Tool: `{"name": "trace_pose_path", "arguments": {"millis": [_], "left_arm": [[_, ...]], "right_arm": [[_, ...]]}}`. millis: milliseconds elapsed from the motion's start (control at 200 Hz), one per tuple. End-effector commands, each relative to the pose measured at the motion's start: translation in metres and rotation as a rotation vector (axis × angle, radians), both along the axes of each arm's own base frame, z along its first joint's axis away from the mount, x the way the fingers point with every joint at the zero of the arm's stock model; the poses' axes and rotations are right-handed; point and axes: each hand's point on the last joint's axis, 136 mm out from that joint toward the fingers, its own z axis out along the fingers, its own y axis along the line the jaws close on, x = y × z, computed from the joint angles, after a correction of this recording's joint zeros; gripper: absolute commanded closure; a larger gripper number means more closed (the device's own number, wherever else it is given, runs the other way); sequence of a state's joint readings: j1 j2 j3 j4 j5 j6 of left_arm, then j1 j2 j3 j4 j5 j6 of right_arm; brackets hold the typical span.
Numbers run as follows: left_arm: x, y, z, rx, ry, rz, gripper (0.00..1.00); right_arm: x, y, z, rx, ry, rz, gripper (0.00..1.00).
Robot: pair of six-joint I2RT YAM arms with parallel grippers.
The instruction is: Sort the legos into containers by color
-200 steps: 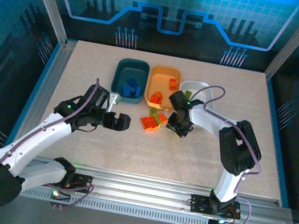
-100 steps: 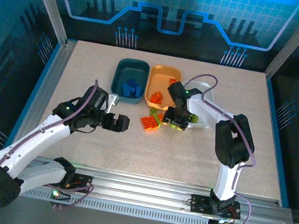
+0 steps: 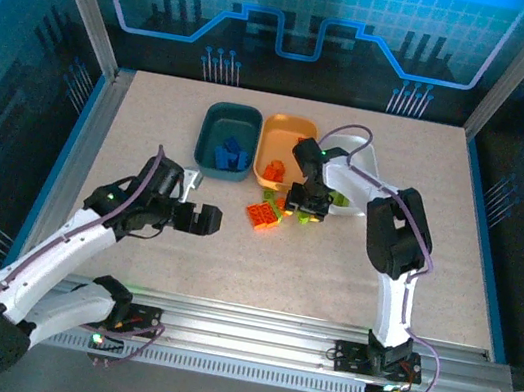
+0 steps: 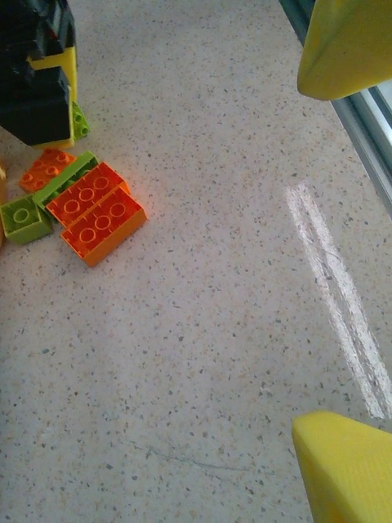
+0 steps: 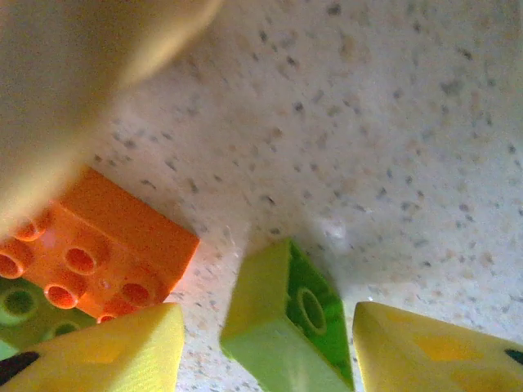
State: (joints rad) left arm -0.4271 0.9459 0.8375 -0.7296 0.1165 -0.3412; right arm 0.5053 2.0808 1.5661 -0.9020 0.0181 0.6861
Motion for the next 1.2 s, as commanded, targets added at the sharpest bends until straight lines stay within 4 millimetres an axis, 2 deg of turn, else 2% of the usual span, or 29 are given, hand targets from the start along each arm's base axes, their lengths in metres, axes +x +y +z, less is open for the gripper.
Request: {"name": "trace_pose_path", "arguments": {"millis": [0,215,485,575,725,870,930,1025,1196], "left_arm": [[-0.007,0.01,-0.01,0.028,0.03,0.024,0.01],[-0.004,0.008,-0.011,0.012,0.029,0.033,0.01],[0.0,0.004,-0.011,-0.013,0.029,0.038,0.01],[0.001,0.002,-0.009,-0.023,0.027,0.039,0.01],[0.004,0.0,-0.007,-0.029,0.023,0.033,0.01],[0.006,-0.001,-0.006,-0.031,0.017,0.031,0.01],[0.007,-0.002,-0.007,-0.035,0.018,0.03,0.01],[0.008,-0.004,-0.009,-0.038,0.02,0.027,0.01],[0.016,-0.008,-0.008,-0.031,0.022,0.014,0.01]], "right_arm": [[-0.002,-0.005,-0.006,-0.021,0.046,0.028,0.44],[-0.011,-0.009,-0.005,-0.027,0.058,0.024,0.52],[-0.023,-0.014,0.006,-0.041,0.037,0.031,0.77],[-0.025,-0.015,0.013,-0.046,0.024,0.039,0.79],[-0.033,-0.01,0.041,-0.013,-0.01,0.043,0.8],[-0.044,-0.003,0.086,0.086,-0.074,0.019,0.8],[-0.041,-0.008,0.105,0.107,-0.121,0.002,0.79],[-0.027,-0.028,0.125,0.114,-0.167,-0.05,0.79],[0.011,-0.066,0.132,0.083,-0.184,-0.128,0.78]]}}
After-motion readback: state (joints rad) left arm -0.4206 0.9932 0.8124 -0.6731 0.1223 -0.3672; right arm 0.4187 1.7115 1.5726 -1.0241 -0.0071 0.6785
